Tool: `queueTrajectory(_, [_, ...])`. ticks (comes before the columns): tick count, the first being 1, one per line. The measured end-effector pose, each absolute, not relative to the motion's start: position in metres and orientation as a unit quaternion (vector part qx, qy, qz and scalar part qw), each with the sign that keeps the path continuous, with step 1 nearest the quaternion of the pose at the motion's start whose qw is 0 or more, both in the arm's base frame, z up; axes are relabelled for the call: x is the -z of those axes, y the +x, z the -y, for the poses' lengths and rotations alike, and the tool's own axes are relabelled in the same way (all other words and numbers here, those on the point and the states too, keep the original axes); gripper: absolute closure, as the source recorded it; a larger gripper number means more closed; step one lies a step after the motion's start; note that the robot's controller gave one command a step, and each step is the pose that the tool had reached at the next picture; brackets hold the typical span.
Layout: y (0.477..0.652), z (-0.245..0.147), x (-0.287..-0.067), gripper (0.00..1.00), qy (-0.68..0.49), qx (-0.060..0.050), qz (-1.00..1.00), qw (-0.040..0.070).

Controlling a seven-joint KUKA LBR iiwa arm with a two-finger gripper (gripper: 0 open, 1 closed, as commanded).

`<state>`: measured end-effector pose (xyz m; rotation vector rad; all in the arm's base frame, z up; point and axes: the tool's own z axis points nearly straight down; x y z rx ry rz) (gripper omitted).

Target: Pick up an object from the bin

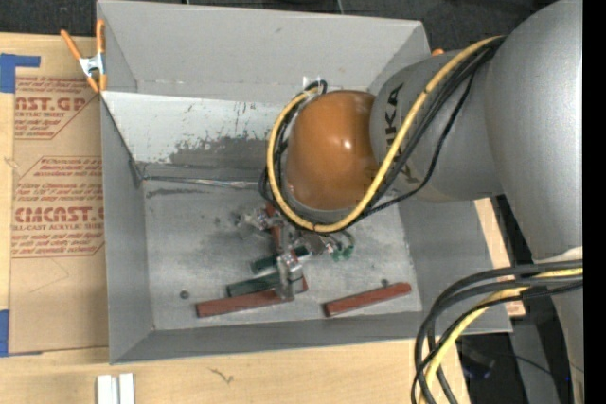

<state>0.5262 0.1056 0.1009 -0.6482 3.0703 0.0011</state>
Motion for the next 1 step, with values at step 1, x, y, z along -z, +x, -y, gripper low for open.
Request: queueTrajectory(1, [0.5185, -0.1029, -0.0773, 0.00, -0.202, -0.001, -0.979, -0.001])
